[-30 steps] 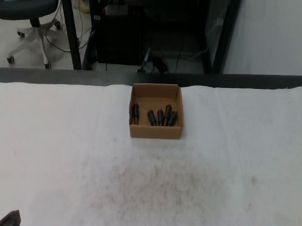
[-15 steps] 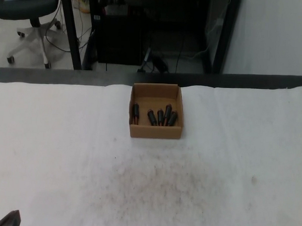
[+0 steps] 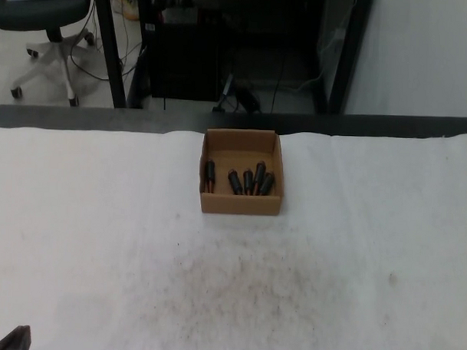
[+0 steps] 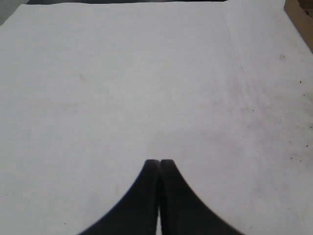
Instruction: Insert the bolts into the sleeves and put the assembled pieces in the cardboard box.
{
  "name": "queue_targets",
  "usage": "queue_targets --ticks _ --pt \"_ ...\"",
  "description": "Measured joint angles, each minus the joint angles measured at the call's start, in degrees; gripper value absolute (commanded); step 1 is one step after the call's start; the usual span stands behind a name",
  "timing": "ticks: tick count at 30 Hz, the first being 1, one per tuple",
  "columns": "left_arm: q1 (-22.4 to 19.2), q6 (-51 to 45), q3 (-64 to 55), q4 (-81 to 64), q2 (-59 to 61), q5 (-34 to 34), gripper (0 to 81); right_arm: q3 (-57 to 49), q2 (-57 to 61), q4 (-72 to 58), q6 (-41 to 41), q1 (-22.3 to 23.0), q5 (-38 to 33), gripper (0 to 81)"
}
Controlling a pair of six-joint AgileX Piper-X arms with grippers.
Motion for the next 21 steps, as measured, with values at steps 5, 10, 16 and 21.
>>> queue_targets --ticks 5,10,16,21 --pt "0.00 0.25 0.00 0.00 0.00 0.00 0.2 0.00 0.00 0.00 -0.20 0.00 0.00 0.8" --pt "0.00 0.41 0.00 0.00 0.00 0.00 0.2 0.00 0.00 0.00 -0.20 0.00 0.05 0.8" --pt "0.00 0.41 0.00 0.00 0.00 0.00 0.2 0.00 0.00 0.00 -0.20 0.00 0.05 0.8" --pt "0.00 0.41 0.00 0.00 0.00 0.00 0.2 0.00 0.00 0.00 -0.20 0.00 0.05 0.8"
